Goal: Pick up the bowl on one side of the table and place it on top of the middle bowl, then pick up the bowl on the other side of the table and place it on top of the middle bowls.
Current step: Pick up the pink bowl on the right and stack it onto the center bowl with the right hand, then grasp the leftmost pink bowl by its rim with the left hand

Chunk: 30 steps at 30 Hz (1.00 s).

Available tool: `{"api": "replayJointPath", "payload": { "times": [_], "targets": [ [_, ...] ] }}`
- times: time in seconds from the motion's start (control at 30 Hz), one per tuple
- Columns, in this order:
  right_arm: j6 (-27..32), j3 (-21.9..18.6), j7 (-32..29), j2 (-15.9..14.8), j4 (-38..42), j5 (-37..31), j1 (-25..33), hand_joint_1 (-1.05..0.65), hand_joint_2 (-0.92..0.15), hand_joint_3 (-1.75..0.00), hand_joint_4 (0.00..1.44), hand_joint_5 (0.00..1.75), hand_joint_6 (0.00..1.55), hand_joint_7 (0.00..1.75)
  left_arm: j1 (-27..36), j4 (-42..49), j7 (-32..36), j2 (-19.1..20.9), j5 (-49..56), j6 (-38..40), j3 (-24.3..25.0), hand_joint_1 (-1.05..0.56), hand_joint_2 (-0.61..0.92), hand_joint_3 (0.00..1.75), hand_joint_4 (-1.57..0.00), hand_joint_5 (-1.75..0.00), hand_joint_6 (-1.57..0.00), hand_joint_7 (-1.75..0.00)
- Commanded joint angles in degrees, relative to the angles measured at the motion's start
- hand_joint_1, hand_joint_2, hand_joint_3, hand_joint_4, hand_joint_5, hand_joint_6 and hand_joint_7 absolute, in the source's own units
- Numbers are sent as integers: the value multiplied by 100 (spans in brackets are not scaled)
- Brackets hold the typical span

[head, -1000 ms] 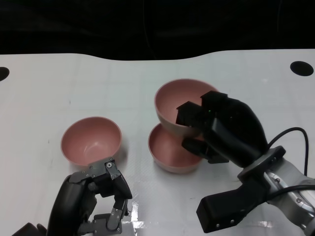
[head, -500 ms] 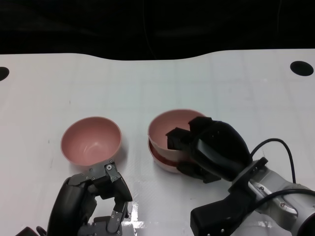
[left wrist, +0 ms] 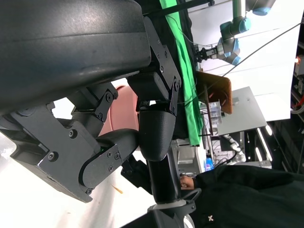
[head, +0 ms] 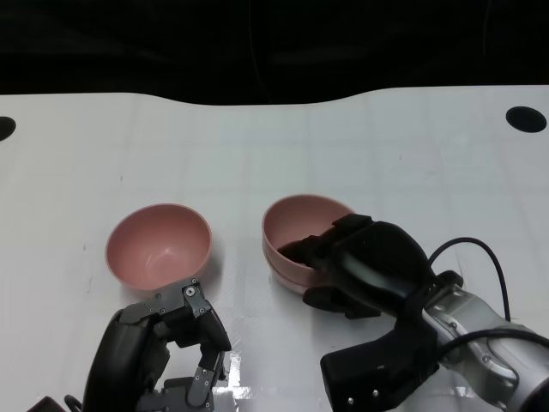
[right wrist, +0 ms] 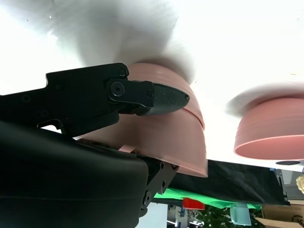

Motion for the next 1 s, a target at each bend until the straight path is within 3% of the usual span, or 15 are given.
{"api": "replayJointPath", "payload": {
  "times": [0.03,0.17,0.43,0.53,0.63,0.7,0.8,1.0],
  "targets": [
    [117,-133,158,-152,-438,129,169,-80,-92,-47,16,25,27,0,34,3,29,36,28,-22,20,-16,39,129,-90,-166,-84,-142],
    [194,-413,383,-337,-1284,355,535,-81,-92,-45,17,30,30,2,37,-22,38,26,31,-4,14,-17,43,121,-89,-168,-83,-143],
    [12,-1052,410,-642,-2620,869,1405,-78,-92,-48,23,38,35,4,-2,28,83,7,112,-44,33,-16,41,126,-89,-169,-83,-145],
    [-145,-1278,279,-682,-2975,1051,1779,-73,-92,-44,21,57,39,5,-8,22,92,-5,122,-16,46,-17,41,127,-89,-170,-82,-147],
    [-394,-1475,133,-650,-3135,1302,2109,-69,-92,-40,20,72,44,7,-9,14,94,-12,116,7,53,-16,41,127,-88,-170,-82,-148],
    [-657,-1625,57,-600,-3200,1650,2385,-54,-92,-22,24,89,52,12,-12,21,109,-11,141,-5,60,-17,41,128,-88,-171,-81,-149],
    [-1157,-1806,-85,-587,-3196,2057,2716,-40,-92,-11,31,98,60,17,1,-12,101,-19,99,34,55,-17,41,128,-88,-171,-81,-150],
    [-1791,-2075,-103,-461,-3239,2732,3332,-28,-92,-14,45,109,70,37,28,-86,73,-20,-11,141,61,-17,40,130,-88,-172,-80,-150]
  ]
}}
